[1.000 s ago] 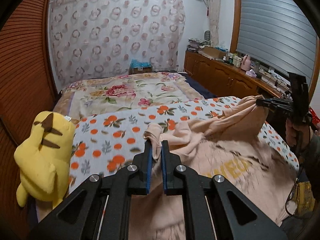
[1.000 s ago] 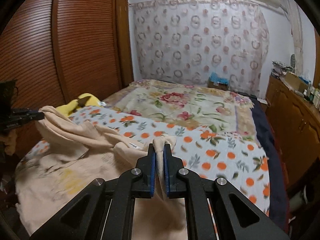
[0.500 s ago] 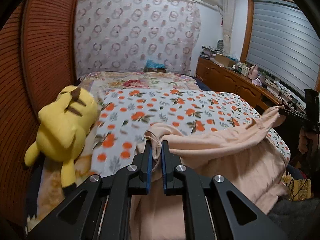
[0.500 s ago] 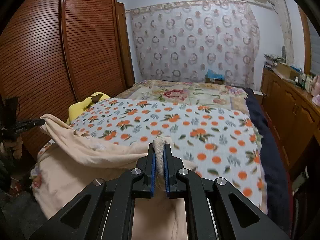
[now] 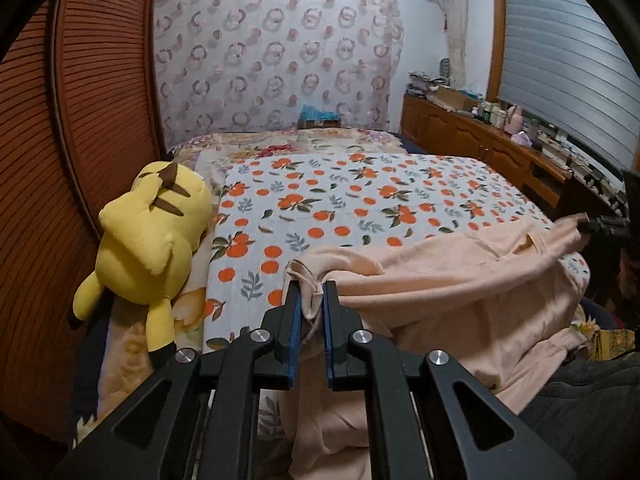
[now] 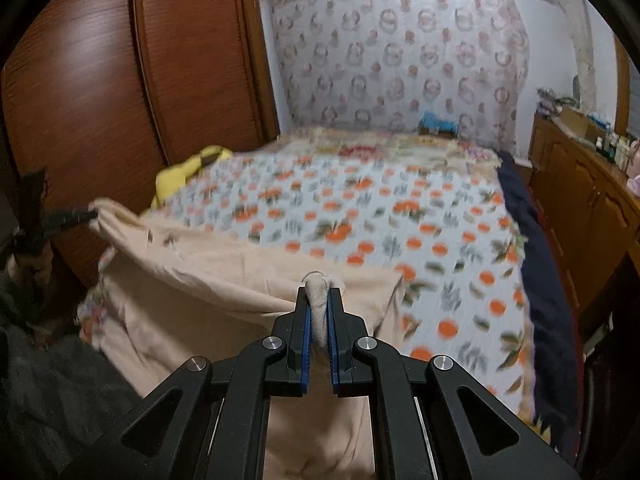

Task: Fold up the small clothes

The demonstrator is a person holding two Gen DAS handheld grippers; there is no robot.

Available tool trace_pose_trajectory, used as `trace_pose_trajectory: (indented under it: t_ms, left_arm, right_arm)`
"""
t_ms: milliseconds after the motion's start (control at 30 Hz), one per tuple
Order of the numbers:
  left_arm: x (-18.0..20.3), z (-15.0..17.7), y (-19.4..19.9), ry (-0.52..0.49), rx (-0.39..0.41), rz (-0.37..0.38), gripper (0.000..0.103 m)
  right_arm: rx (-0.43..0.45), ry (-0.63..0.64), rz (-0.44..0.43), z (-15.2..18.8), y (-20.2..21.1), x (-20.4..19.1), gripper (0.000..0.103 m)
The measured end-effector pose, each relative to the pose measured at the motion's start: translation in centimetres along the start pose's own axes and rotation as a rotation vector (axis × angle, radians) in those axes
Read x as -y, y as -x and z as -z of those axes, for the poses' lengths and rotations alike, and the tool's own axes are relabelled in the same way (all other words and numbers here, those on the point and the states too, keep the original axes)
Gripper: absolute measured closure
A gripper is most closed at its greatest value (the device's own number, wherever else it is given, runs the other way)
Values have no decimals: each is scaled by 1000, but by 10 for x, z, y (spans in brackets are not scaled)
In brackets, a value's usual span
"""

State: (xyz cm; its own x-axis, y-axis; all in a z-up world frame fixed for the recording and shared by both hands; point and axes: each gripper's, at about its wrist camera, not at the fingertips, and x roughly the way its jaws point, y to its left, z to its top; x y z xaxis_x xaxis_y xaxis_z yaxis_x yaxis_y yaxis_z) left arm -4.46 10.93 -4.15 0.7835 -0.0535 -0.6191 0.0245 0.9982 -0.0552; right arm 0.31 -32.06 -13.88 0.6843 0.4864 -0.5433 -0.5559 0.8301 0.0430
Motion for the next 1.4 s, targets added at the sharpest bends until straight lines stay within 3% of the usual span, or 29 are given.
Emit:
trace_pose_trajectory:
  t_ms: [200,300,400,500,533,900,1033,1400]
  left_arm:
    - [-8,12,-20,37,-41,-42,87]
    - [-12,13,-19,54,-32,-42,62]
    - [-21,11,-20,96,-15,-53,51]
    - [-27,7,-26,126,-12,-49,28]
    - [-28,6,-28,128,-11,-45,26]
    - [-22,-17,-62,77,-40,-47,25]
    - [-19,-30,-76,62,-48,-32,25]
    - [-37,-39,-113,95,-109,-47,25]
  right_arm:
    - [-118,-31,42,22,-35,10,96]
    - [-148,-37,52,22,-42,12,96]
    - [-155,-13,81,17,-44,11,96]
    - [-149,-19,78,12,-41,11,96]
    - [-148,-15,81,13,-42,10,96]
    - [-127,7,137,1,-35,17,79]
    - [-101,21,175,-15,-41,20,54]
    - [-155,-13,127,-30,-109,38,50]
